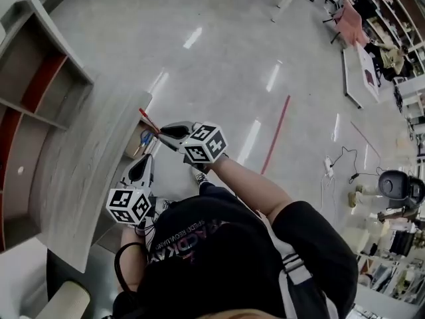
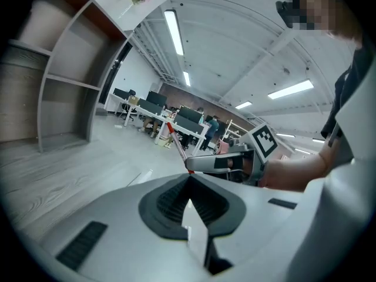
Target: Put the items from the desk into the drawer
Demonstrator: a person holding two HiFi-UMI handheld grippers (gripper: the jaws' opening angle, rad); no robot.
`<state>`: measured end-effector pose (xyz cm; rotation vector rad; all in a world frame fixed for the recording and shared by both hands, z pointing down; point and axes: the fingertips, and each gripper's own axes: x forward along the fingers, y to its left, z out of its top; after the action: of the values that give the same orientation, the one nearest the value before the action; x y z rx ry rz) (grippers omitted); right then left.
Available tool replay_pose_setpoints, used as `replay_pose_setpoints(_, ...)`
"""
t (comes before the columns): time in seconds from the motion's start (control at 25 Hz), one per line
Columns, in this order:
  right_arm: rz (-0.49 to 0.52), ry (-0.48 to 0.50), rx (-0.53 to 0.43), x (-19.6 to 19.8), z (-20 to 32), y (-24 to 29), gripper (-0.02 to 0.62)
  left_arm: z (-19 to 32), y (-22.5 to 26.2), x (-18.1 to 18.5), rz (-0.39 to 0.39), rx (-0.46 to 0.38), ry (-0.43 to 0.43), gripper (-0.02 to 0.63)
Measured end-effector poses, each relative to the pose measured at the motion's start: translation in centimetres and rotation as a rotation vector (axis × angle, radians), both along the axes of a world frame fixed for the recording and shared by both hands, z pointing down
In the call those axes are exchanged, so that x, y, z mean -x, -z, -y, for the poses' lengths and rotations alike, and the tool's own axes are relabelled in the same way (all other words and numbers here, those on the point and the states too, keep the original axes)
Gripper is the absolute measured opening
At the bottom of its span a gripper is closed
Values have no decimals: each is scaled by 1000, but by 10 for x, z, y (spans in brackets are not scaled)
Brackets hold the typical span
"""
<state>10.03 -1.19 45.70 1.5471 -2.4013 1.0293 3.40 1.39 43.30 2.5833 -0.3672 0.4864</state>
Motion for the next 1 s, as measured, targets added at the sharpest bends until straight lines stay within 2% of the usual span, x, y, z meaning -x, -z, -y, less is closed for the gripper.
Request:
replay_pose_setpoints(0.16,21,39,-3,-32,-33,21,72,-33,20,-36,21,-12,23,11)
replay_pose_setpoints(0.28,6,22,-7,-56,-28,24,72,-27,21,-57,10,-20,21,11)
replay_pose_setpoints(0.4,4,27,23,-49,-12,7,72,-11,11,-46,24,-11,41,11)
replay_pose_setpoints(0.56,24,93,89,-20,-3,-24,72,-6,-7,-18,65,22,103,11)
replay_pose_setpoints(0.76,17,158,153,1,5,-59,72,-3,-31,-1,97,52,146,11)
replay_pose_setpoints(0.88,-24,203,194,10,12,-83,72,3,-45,5,107,69,166,11)
replay_pose_setpoints(1.0,-117,289,238,20,12,-111,72,5,-59,11,117,103,196,11)
